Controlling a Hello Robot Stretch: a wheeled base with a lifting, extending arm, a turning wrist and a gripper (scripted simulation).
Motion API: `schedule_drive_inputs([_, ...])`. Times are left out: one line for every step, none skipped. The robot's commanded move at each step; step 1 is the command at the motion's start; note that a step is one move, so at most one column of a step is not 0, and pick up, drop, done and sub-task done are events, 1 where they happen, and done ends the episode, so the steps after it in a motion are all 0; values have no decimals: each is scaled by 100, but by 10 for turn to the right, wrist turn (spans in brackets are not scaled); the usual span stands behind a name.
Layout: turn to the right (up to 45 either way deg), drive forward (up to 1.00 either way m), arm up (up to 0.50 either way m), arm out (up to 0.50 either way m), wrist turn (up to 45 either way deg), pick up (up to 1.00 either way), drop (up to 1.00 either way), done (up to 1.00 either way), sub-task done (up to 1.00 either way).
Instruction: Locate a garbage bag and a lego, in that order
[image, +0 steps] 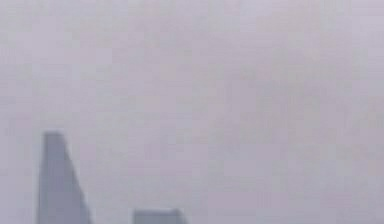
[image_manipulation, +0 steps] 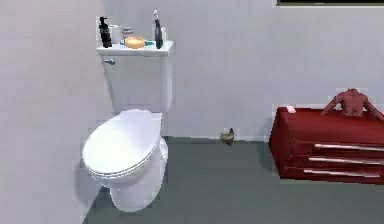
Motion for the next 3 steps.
schedule_drive_inputs([-450,0,0,0,0,0,0,0,0])
schedule_drive_inputs([-60,0,0,0,0,0,0,0,0])
schedule_drive_inputs([0,55,0,0,0,0,0,0,0])
